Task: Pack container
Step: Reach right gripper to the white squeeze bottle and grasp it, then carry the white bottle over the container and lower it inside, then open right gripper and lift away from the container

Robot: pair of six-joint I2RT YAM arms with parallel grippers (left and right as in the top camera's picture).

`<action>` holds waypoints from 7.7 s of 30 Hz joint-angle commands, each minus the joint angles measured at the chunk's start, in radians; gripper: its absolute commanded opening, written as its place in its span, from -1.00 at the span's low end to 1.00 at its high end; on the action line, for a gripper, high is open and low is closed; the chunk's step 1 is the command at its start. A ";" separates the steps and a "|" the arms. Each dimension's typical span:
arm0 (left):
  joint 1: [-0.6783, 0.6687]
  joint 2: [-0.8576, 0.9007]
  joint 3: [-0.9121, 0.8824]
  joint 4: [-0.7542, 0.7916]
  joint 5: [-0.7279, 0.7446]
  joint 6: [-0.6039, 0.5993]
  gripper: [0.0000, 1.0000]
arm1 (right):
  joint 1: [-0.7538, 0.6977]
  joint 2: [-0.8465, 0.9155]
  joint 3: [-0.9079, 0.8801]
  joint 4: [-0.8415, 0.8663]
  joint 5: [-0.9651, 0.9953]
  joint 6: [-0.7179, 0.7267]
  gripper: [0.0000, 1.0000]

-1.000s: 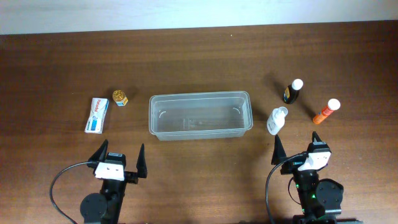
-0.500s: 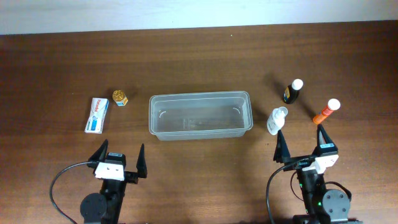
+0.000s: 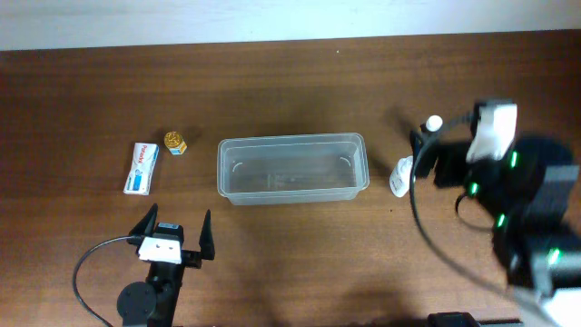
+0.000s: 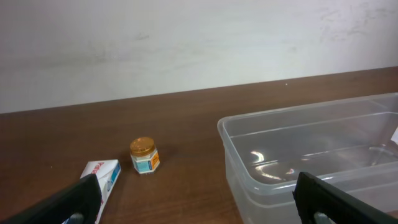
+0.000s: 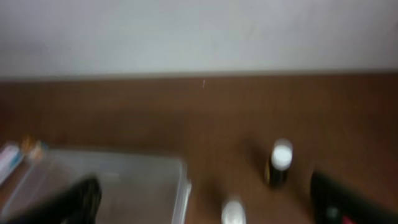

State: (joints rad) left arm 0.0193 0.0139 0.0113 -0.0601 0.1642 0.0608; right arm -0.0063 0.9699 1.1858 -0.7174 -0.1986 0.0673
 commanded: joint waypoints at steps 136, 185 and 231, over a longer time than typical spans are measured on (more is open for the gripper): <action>0.003 -0.008 -0.002 -0.005 -0.003 0.012 0.99 | 0.480 0.885 0.375 -0.297 0.342 0.443 -0.72; 0.003 -0.008 -0.002 -0.005 -0.003 0.012 0.99 | 0.443 0.991 0.360 -0.232 0.369 0.439 -0.35; 0.003 -0.008 -0.002 -0.005 -0.003 0.012 0.99 | 0.099 0.970 0.975 -0.703 0.311 0.220 0.59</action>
State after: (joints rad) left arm 0.0193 0.0135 0.0113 -0.0601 0.1646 0.0608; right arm 0.1566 1.9270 2.1620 -1.4178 0.1459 0.3519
